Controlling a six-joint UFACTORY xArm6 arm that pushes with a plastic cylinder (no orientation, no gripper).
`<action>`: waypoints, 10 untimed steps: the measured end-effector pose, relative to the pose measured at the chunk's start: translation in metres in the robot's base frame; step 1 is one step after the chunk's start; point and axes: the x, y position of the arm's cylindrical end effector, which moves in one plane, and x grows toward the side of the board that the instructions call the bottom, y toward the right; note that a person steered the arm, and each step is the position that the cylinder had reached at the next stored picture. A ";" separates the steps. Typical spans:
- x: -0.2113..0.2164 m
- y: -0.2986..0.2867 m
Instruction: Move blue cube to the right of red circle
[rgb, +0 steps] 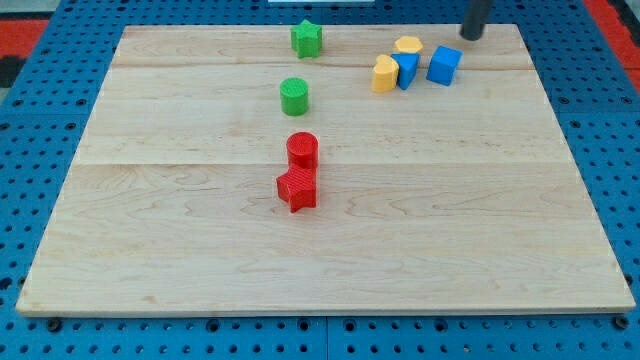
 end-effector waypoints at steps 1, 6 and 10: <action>0.045 -0.018; 0.152 -0.058; 0.213 -0.032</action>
